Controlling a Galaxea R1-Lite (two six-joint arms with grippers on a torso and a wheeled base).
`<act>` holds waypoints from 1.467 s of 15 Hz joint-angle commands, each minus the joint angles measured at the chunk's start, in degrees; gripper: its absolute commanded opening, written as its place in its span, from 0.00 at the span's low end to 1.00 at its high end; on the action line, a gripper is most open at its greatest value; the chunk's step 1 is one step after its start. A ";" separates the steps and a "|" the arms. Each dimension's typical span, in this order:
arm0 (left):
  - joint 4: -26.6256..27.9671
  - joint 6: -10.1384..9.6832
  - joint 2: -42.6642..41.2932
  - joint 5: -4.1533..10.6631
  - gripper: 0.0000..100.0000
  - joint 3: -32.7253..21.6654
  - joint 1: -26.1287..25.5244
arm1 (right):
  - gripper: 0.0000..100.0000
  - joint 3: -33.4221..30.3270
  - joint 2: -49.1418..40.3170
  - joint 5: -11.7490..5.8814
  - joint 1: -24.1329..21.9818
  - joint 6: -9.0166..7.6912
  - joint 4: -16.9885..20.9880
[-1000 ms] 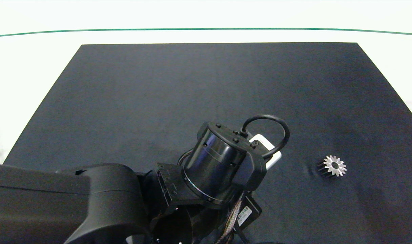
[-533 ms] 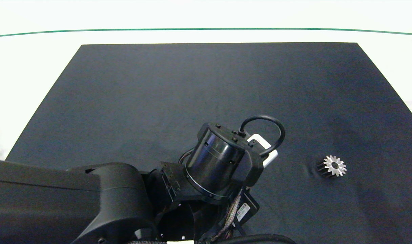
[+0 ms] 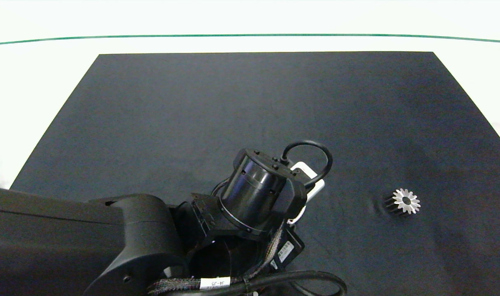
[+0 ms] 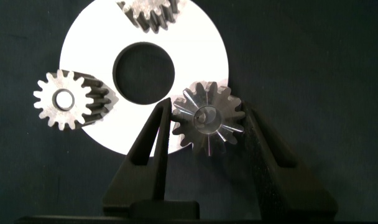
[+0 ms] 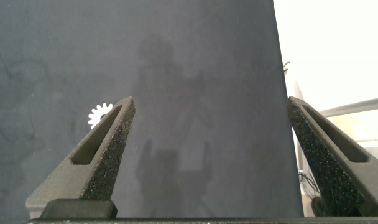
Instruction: Remove an incorrectly installed larger gear and replace it with the correct smaller gear
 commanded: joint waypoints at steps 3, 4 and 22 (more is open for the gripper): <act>-1.93 0.06 -0.14 0.14 0.13 2.35 0.49 | 1.00 -0.01 -0.11 -0.05 0.06 -0.08 0.11; -2.02 0.06 -0.05 0.14 0.13 2.44 0.40 | 1.00 0.08 -0.11 -0.05 0.06 -0.08 0.11; -4.39 1.64 1.44 0.05 0.13 2.18 2.33 | 1.00 0.52 -0.28 0.47 0.15 0.00 0.11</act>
